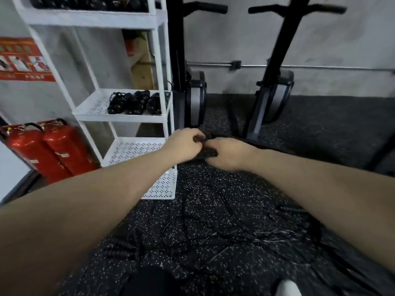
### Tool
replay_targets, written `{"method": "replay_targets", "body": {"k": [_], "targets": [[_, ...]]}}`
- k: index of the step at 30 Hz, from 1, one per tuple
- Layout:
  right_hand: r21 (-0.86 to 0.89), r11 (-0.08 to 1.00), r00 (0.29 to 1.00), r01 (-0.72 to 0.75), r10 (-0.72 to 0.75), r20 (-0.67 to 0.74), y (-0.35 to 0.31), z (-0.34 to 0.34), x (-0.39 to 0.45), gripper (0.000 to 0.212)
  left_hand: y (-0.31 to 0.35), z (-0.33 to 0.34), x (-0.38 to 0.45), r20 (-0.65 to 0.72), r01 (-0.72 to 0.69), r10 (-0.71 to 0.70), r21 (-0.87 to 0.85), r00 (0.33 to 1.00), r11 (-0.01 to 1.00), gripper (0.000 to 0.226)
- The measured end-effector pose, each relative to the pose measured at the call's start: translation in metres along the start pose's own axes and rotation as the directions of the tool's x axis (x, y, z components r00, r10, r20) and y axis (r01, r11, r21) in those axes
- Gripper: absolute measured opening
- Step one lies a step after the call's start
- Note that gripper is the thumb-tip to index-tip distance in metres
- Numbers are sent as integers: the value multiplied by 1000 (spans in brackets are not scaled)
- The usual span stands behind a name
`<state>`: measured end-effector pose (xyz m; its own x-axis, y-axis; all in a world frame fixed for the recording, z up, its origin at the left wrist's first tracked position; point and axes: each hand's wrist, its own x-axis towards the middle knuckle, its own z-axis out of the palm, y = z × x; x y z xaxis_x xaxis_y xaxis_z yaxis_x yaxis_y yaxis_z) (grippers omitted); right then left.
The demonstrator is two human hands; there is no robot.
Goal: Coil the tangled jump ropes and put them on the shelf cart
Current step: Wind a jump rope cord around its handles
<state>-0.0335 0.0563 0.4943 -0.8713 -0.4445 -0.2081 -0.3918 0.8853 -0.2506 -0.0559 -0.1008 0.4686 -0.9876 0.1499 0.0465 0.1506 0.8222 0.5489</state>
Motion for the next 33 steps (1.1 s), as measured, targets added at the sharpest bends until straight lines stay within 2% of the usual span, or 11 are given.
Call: {"method": "replay_targets", "body": {"k": [2, 3, 8, 14, 17, 22, 29, 33], "targets": [[-3, 999, 998, -42, 42, 37, 17, 6, -31, 7, 24, 23, -16, 62, -17, 16, 17, 998, 1000, 31], [2, 998, 997, -59, 59, 54, 25, 11, -45, 7, 35, 35, -24, 95, -26, 24, 25, 995, 999, 30], [13, 992, 977, -124, 119, 174, 68, 46, -102, 24, 70, 103, -59, 313, -55, 48, 14, 949, 998, 34], [65, 987, 946, -145, 119, 303, 120, 96, -126, 23, 80, 174, -77, 410, 31, -36, 18, 912, 999, 33], [124, 978, 934, -170, 120, 337, 143, 123, -121, 21, 71, 206, -77, 436, 100, -85, -12, 896, 995, 31], [193, 959, 919, -208, 124, 373, 178, 175, -102, 32, 44, 254, -70, 429, 226, -181, -56, 885, 973, 23], [237, 904, 867, -356, 224, 445, 226, 267, -72, 25, -26, 330, -61, 584, 423, -301, -80, 754, 903, 24], [221, 846, 841, -486, 383, 382, 255, 318, -57, 23, -70, 374, -52, 611, 475, -356, -37, 707, 879, 24]]}}
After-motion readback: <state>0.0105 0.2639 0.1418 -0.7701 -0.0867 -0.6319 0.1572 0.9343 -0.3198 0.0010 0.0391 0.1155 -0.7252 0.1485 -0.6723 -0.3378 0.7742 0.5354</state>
